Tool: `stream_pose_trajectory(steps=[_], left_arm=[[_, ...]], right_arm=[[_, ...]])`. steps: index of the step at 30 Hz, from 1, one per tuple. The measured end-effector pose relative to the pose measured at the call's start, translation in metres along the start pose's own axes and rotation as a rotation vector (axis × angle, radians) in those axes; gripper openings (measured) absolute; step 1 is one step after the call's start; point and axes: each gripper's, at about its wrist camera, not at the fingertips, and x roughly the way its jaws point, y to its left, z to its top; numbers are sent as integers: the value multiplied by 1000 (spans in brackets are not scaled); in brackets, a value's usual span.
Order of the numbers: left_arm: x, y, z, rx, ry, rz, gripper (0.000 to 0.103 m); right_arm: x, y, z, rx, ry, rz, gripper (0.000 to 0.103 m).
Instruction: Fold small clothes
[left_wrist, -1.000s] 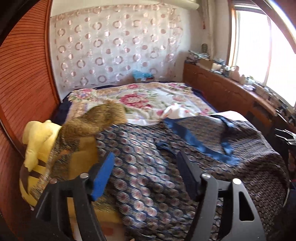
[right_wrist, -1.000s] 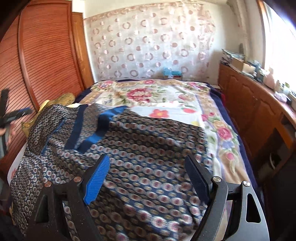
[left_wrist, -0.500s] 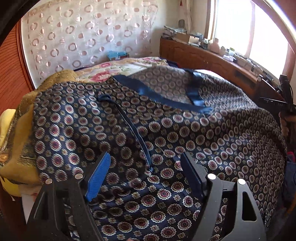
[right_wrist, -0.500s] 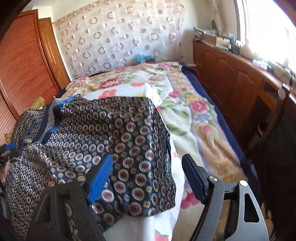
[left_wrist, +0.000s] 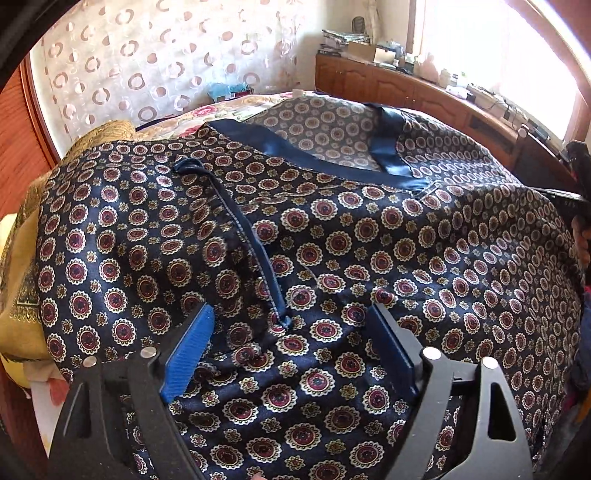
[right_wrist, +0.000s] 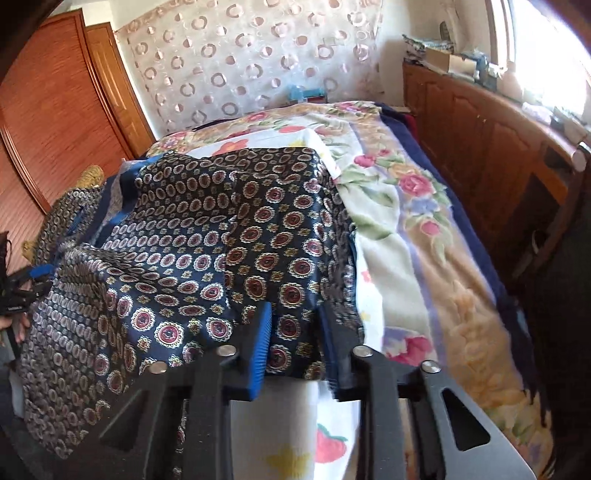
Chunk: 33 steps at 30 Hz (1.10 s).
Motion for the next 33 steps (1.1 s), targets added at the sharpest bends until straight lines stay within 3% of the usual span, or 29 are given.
stream_pose_trajectory(steps=[4, 9, 15, 22, 27, 33], left_arm=[[4, -3, 2, 6, 9, -7, 97], [8, -5, 4, 9, 20, -7, 102], [8, -5, 4, 9, 20, -7, 103], [8, -5, 4, 10, 20, -7, 103], [7, -3, 4, 3, 14, 5, 102], [-19, -5, 0, -41, -92, 17, 102]], right_arm=[[-4, 5, -3, -39, -16, -42, 3], [-16, 30, 5, -133, -76, -90, 2], [-31, 81, 25, -227, -157, -28, 2], [-7, 128, 6, -330, -84, 32, 2], [22, 115, -1, -312, -19, 36, 2], [26, 108, 1, -274, -14, 45, 2]])
